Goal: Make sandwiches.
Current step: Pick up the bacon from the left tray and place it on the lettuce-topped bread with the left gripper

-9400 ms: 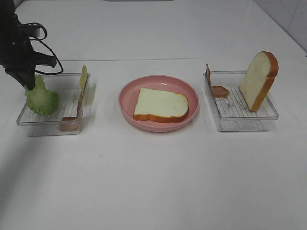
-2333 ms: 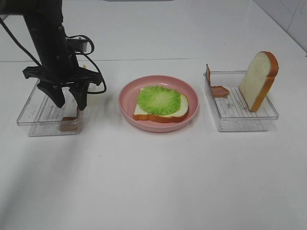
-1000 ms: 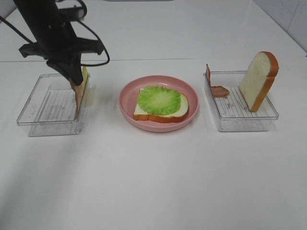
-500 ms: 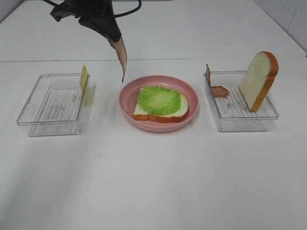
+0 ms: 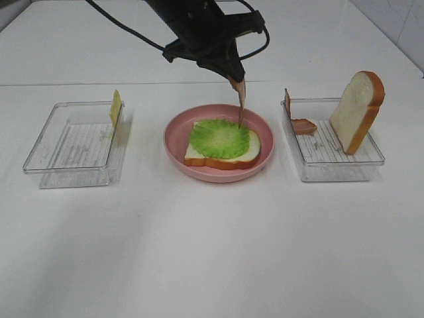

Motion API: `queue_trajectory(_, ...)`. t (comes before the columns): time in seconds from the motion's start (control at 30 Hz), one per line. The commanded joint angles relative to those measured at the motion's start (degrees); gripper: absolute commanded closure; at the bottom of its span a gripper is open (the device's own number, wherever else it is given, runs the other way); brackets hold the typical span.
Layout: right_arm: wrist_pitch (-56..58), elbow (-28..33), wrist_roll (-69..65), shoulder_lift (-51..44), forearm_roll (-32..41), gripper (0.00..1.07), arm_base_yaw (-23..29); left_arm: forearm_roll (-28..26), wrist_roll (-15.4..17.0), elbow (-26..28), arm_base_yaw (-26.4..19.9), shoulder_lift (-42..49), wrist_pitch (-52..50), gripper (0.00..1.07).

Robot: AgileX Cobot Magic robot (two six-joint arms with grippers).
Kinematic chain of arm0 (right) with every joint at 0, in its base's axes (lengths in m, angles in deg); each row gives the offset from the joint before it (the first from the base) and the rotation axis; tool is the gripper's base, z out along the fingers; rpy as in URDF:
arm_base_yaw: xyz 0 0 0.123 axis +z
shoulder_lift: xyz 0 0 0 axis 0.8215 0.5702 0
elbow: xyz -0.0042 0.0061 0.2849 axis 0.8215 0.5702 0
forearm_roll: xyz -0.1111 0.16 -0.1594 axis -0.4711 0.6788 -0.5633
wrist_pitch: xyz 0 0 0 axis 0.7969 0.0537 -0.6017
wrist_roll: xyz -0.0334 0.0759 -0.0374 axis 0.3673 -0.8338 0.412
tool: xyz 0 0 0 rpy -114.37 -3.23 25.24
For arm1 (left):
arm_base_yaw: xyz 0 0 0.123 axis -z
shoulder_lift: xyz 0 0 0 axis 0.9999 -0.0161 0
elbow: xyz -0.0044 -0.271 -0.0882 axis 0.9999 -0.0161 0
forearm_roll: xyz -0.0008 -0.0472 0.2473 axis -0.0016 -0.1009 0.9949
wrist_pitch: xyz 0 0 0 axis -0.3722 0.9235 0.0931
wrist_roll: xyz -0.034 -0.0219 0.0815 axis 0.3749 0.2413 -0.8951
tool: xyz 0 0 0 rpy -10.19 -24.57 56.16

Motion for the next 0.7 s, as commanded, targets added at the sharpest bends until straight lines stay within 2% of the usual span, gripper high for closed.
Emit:
queue_trajectory(0.03,-0.46,0.06,-0.11,-1.26,-0.52,0.31,-0.17,-1.95,-0.17,1.32,0.92,-1.83,-1.78,1.07)
queue_trajectory(0.17,-0.46,0.06,-0.11,-1.26,-0.52,0.31,-0.17,-4.98,-0.52,2.86,1.83,-4.24,-2.69,1.07)
queue_trajectory(0.33,-0.46,0.06,-0.11,-1.26,-0.52,0.31,-0.17,-5.67,-1.49,2.92,1.89,-5.10,-3.04,1.07)
queue_trajectory(0.5,-0.46,0.06,-0.11,-1.26,-0.52,0.31,-0.17,-4.01,-1.32,2.92,1.43,-6.30,-1.49,1.07)
queue_trajectory(0.7,-0.46,0.06,-0.11,-1.26,-0.40,0.31,-0.17,2.12,-1.03,2.92,0.74,-6.88,1.26,1.07)
